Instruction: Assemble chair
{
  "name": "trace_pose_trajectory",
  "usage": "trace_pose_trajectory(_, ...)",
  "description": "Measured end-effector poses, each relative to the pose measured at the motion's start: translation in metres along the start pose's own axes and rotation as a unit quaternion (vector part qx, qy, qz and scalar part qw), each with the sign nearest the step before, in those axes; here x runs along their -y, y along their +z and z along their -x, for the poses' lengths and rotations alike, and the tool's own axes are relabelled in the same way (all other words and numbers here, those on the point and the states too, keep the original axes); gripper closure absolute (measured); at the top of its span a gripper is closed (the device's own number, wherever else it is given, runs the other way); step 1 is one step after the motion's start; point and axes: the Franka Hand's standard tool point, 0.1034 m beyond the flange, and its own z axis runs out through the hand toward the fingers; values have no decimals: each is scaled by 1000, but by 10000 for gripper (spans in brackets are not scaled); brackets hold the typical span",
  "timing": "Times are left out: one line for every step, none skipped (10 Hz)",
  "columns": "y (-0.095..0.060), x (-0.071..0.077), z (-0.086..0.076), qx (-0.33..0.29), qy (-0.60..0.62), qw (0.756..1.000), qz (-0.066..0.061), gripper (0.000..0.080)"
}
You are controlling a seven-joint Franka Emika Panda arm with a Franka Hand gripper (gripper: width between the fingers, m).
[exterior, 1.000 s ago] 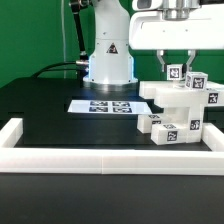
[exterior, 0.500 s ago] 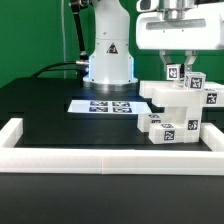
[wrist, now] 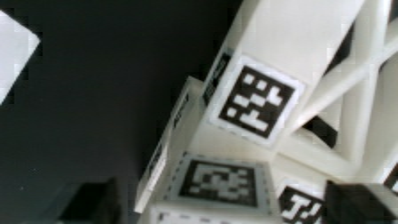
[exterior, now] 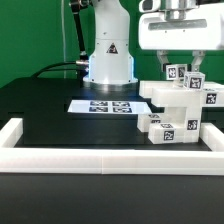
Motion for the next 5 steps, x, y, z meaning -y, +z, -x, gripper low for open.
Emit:
trace_pose_trajectory(0, 1, 0, -6, -27, 1000, -9, 176)
trace_pose_trajectory(1, 0, 2, -11, -86, 996, -12, 176)
trace_pose_trajectory(2, -1, 3, -11, -142, 990, -10, 155)
trace_pose_trajectory(1, -1, 3, -12, -183, 983, -11, 151)
trace_pose_trajectory(1, 0, 3, -13, -221, 975, -10, 151)
